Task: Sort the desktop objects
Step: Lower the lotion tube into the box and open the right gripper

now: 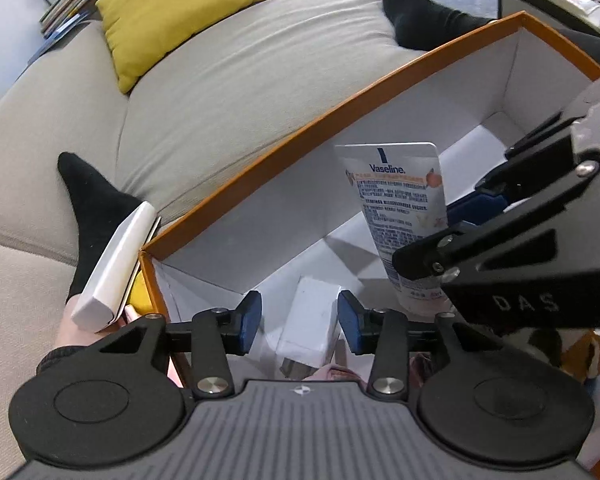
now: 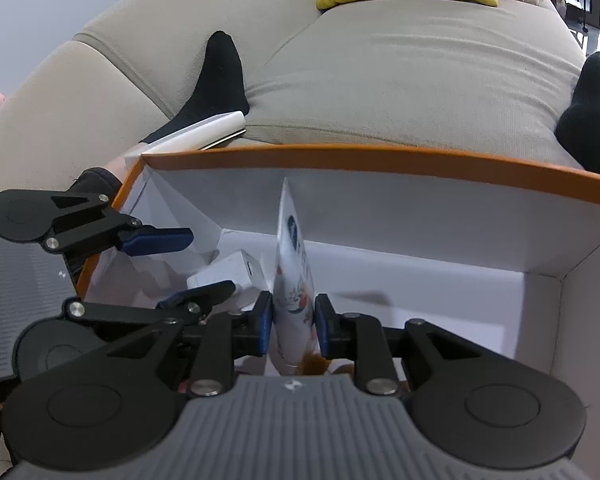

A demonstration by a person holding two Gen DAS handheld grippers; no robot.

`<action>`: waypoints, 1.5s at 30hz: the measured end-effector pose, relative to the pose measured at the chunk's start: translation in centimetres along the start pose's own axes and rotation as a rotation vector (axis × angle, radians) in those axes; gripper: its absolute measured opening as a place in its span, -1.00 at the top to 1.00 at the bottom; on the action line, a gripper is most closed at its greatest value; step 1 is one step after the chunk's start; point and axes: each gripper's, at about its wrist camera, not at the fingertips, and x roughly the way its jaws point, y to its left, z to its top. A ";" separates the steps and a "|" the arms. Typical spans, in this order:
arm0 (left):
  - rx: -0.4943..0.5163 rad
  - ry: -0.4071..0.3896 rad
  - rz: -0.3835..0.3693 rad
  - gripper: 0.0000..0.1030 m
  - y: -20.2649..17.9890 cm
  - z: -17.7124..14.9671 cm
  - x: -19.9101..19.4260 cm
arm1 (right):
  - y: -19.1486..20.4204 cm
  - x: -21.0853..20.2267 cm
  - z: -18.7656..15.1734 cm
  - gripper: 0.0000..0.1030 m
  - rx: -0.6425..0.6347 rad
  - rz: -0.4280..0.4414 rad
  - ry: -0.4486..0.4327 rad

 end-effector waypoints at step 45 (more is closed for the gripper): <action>-0.583 -0.148 -0.383 0.44 10.3 -7.6 -3.1 | 3.4 2.0 1.0 0.57 0.041 -0.074 0.047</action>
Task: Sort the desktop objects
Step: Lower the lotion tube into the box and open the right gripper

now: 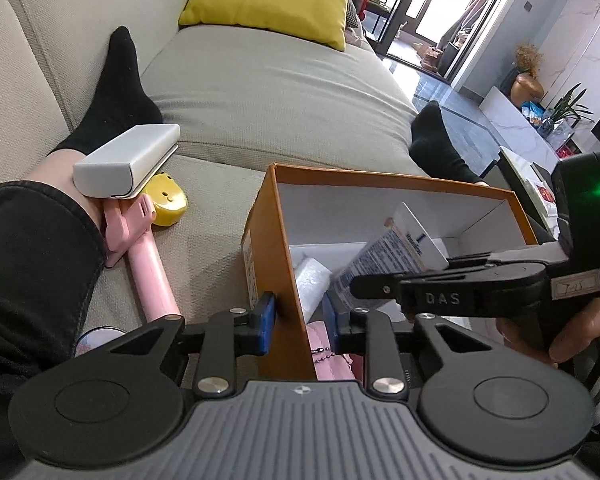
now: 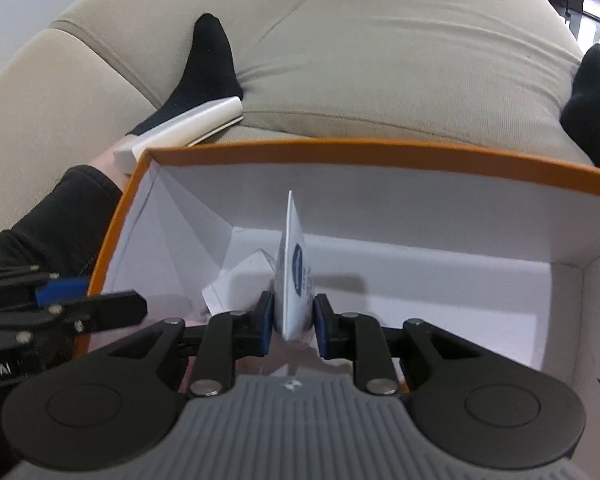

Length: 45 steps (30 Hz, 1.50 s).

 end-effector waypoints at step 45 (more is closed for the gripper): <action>-0.093 -0.033 -0.037 0.44 1.7 0.0 -1.2 | 3.2 0.5 1.8 0.24 0.109 0.071 0.189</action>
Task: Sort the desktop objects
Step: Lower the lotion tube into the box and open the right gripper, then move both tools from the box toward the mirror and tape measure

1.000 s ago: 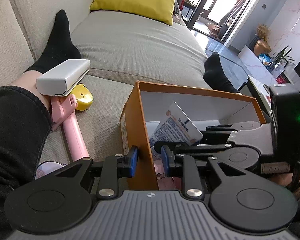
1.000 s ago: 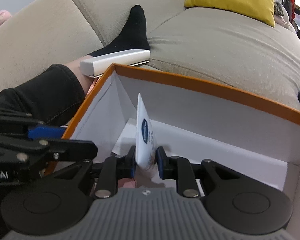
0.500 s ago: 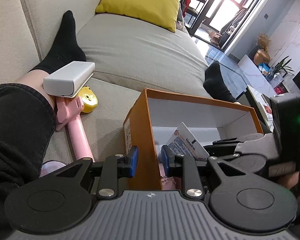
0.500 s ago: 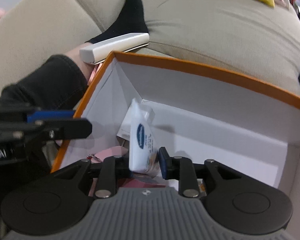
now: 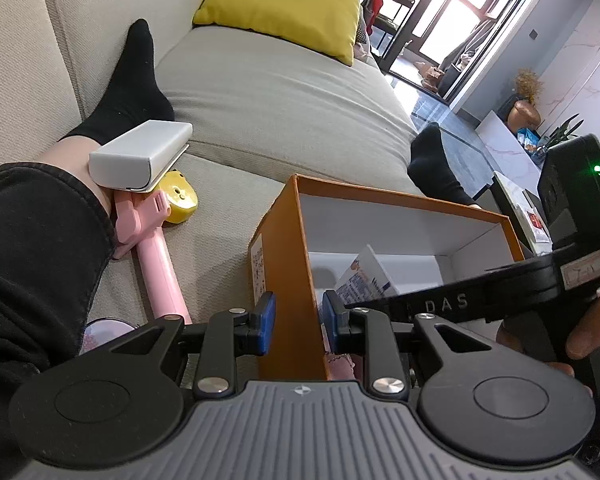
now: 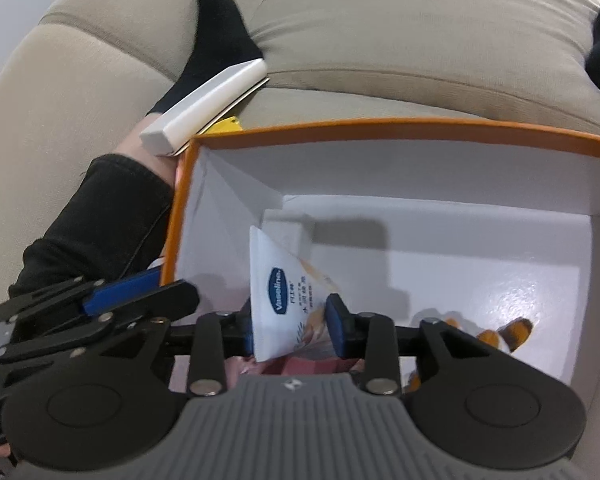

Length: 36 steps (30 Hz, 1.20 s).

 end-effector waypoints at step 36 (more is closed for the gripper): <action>0.047 -0.069 0.154 0.44 1.7 0.0 -4.3 | 2.9 -6.9 -2.4 0.22 -0.331 -0.034 -0.270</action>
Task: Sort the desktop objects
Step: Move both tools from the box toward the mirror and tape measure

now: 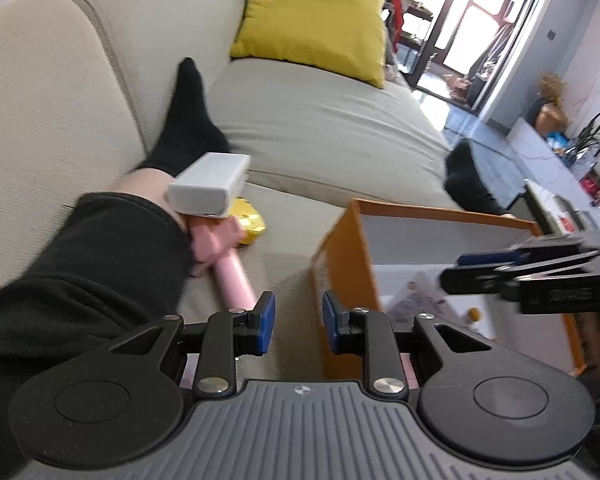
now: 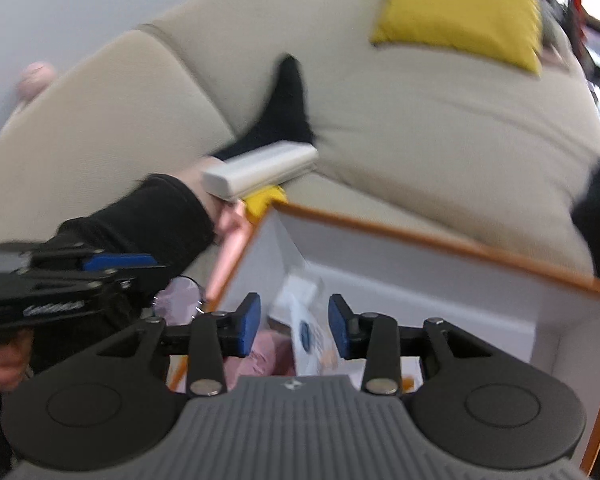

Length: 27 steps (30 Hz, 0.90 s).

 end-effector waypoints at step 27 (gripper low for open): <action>0.497 0.456 0.188 0.03 -0.6 -1.9 9.5 | 4.2 8.0 6.7 0.21 -0.532 0.087 0.216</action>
